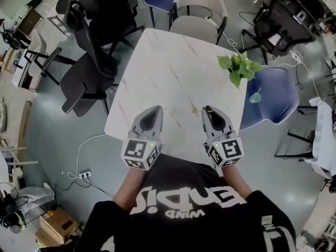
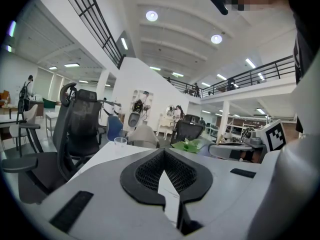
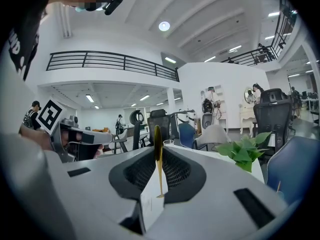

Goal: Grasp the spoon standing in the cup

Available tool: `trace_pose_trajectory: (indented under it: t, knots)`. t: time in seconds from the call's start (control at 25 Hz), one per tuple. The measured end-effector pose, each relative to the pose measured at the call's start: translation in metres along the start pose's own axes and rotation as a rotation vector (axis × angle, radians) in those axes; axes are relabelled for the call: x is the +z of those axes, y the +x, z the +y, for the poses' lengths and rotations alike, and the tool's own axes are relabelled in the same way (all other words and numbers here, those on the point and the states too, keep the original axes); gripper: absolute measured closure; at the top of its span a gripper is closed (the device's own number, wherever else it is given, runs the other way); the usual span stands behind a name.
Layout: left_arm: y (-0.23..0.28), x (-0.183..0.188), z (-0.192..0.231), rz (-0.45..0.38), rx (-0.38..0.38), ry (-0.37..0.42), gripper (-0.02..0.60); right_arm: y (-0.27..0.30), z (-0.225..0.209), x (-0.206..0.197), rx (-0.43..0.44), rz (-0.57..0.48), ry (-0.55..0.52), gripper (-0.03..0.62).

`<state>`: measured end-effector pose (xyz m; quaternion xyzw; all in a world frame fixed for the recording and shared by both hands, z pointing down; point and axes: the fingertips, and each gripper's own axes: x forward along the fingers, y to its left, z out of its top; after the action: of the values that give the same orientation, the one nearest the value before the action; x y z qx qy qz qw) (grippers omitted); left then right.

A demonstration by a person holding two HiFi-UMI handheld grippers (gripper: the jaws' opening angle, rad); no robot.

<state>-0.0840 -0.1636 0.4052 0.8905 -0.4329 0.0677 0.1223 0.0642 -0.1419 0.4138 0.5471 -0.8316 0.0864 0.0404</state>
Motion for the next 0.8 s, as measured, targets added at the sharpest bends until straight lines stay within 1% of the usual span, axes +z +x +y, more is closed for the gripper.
trace_pose_trajectory:
  t: [0.24, 0.8]
  knots:
    - [-0.003, 0.0013, -0.0004, 0.001, 0.007, -0.001, 0.568, 0.0014, 0.0042, 0.004, 0.014, -0.007, 0.001, 0.556]
    - [-0.0003, 0.0001, 0.005, 0.003, 0.004, -0.009, 0.568, 0.0056, 0.0011, 0.0019, 0.006, 0.001, 0.012, 0.556]
